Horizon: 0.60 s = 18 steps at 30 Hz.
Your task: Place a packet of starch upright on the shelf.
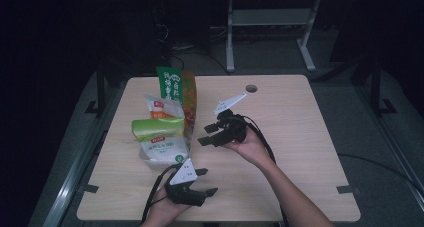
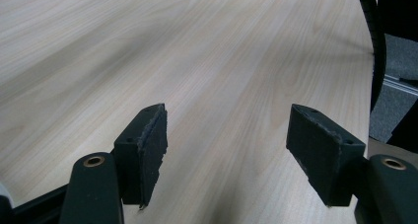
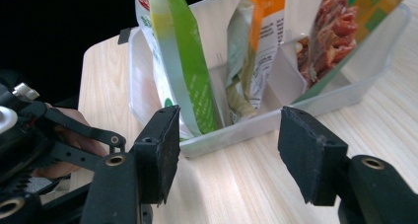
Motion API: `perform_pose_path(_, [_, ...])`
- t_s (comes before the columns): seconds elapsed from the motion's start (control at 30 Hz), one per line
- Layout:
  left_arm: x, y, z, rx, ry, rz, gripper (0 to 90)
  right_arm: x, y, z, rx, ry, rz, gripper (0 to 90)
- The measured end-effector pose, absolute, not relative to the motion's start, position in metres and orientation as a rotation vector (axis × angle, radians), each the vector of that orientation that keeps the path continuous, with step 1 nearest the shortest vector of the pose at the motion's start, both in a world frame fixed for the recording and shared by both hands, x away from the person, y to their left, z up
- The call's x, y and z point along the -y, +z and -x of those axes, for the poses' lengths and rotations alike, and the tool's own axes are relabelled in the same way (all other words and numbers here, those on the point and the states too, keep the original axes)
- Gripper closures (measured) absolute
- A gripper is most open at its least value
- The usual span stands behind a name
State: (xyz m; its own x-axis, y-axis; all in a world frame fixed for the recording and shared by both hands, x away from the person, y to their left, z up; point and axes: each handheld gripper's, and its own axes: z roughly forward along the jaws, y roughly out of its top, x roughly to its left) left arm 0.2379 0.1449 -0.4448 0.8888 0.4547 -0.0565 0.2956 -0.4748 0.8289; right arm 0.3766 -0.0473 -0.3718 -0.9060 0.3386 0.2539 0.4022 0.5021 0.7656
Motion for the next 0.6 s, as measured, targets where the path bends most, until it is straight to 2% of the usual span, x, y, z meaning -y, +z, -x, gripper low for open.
perform_pose_path(0.6, [-0.147, -0.443, -0.241, -0.546, 0.221, -2.091, 31.6, 0.067, -0.374, -0.385, 2.695, -1.374, 0.709, 35.2])
